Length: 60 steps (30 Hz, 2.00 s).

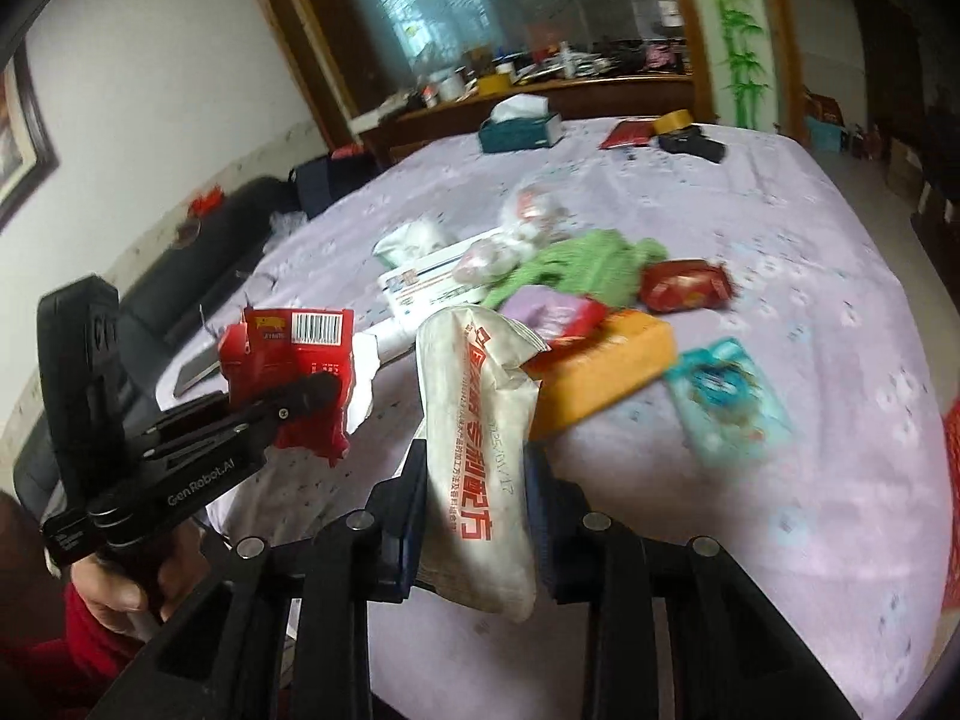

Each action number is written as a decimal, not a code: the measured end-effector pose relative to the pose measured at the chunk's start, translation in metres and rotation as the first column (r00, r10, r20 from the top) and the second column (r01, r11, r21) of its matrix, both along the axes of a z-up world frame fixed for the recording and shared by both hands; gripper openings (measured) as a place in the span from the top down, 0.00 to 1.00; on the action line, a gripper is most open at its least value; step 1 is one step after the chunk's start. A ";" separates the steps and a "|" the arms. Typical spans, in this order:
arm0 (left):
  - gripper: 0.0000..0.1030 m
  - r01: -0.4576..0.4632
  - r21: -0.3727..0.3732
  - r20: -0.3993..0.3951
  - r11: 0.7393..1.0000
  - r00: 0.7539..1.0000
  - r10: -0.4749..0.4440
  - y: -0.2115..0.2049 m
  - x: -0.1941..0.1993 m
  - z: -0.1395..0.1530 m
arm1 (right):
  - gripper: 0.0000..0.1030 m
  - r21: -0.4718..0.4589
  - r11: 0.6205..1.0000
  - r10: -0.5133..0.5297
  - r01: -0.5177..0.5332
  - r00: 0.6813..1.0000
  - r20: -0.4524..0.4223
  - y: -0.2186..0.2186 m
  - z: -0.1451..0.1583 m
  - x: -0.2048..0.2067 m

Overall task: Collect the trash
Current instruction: 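Carry both held items to the red wastebasket and release them inside, then return both tools to the table and grasp the white medicine box with the left tool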

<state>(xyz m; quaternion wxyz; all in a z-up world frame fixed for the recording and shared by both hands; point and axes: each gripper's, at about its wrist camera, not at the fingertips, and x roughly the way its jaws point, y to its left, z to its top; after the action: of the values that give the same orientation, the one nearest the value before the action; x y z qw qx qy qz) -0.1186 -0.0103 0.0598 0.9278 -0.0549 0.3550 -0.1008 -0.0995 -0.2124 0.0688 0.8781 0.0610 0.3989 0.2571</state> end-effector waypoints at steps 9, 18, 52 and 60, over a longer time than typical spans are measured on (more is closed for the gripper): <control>0.85 0.206 0.015 -0.008 0.979 0.979 -0.206 -0.085 0.010 0.019 | 0.68 0.080 0.967 -0.245 0.241 0.968 0.046 -0.093 0.020 -0.013; 0.85 0.461 -0.006 -0.035 0.888 0.887 -0.460 -0.218 0.032 0.042 | 0.68 0.150 0.837 -0.537 0.526 0.843 0.042 -0.214 0.031 -0.031; 0.35 0.368 -0.005 -0.006 0.930 0.930 -0.369 -0.218 0.034 0.041 | 0.50 0.079 0.821 -0.569 0.565 0.820 0.057 -0.235 0.020 -0.029; 0.33 0.146 -0.025 -0.038 0.989 0.988 -0.147 -0.112 0.027 0.036 | 0.50 0.023 0.919 -0.394 0.394 0.917 0.055 -0.151 0.010 -0.017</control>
<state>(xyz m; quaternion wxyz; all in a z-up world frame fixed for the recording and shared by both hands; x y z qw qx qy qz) -0.0917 -0.1225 0.0959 0.9100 -0.0409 0.3752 -0.1717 -0.1167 -0.3637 0.0792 0.9228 0.1375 0.3510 0.0792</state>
